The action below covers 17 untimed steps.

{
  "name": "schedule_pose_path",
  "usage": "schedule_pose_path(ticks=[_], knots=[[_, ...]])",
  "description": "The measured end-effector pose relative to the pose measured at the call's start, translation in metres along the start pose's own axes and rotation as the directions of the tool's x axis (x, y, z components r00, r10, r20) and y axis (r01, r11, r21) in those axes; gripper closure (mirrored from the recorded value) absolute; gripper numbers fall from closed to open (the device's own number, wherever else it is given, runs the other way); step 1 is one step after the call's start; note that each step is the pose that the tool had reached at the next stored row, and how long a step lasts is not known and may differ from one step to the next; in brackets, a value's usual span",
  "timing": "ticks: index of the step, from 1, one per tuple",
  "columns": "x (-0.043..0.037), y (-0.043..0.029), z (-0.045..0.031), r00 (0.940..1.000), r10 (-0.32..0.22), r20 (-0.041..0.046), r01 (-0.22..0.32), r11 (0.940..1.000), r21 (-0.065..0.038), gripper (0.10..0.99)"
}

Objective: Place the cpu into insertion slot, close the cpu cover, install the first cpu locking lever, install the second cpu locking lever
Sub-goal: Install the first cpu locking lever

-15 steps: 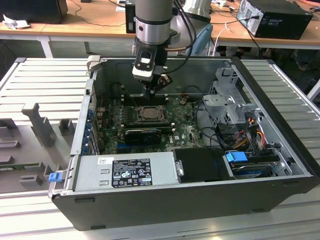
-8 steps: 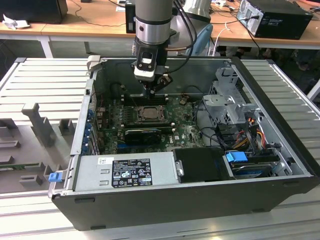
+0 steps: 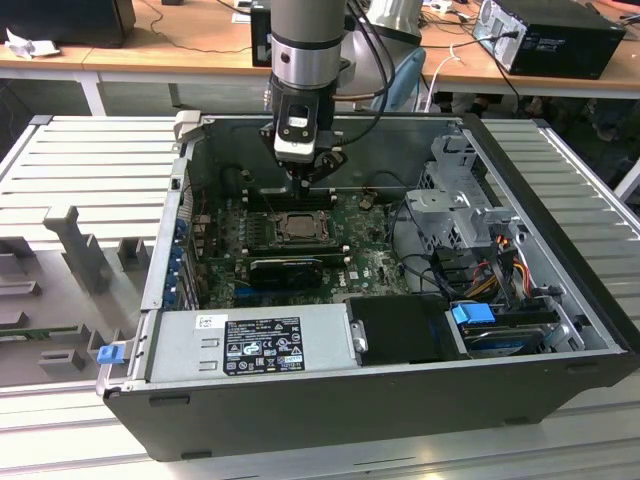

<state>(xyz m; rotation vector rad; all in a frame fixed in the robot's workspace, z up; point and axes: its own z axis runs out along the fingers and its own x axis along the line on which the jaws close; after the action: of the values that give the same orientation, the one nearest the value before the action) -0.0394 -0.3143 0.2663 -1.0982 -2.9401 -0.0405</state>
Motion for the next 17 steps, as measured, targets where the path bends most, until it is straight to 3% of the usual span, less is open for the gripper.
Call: schedule_pose_path(ticks=[4, 14, 17], knots=[[0.0, 0.0001, -0.0029, 1.0, -0.001, 0.0, 0.001, 1.0, 0.0, 0.98], [0.0003, 0.0006, -0.0246, 1.0, -0.005, -0.0002, 0.005, 1.0, 0.0, 0.98], [0.0003, 0.0006, -0.0247, 0.9978, -0.067, -0.0016, 0.067, 0.9978, 0.0, 0.98]])
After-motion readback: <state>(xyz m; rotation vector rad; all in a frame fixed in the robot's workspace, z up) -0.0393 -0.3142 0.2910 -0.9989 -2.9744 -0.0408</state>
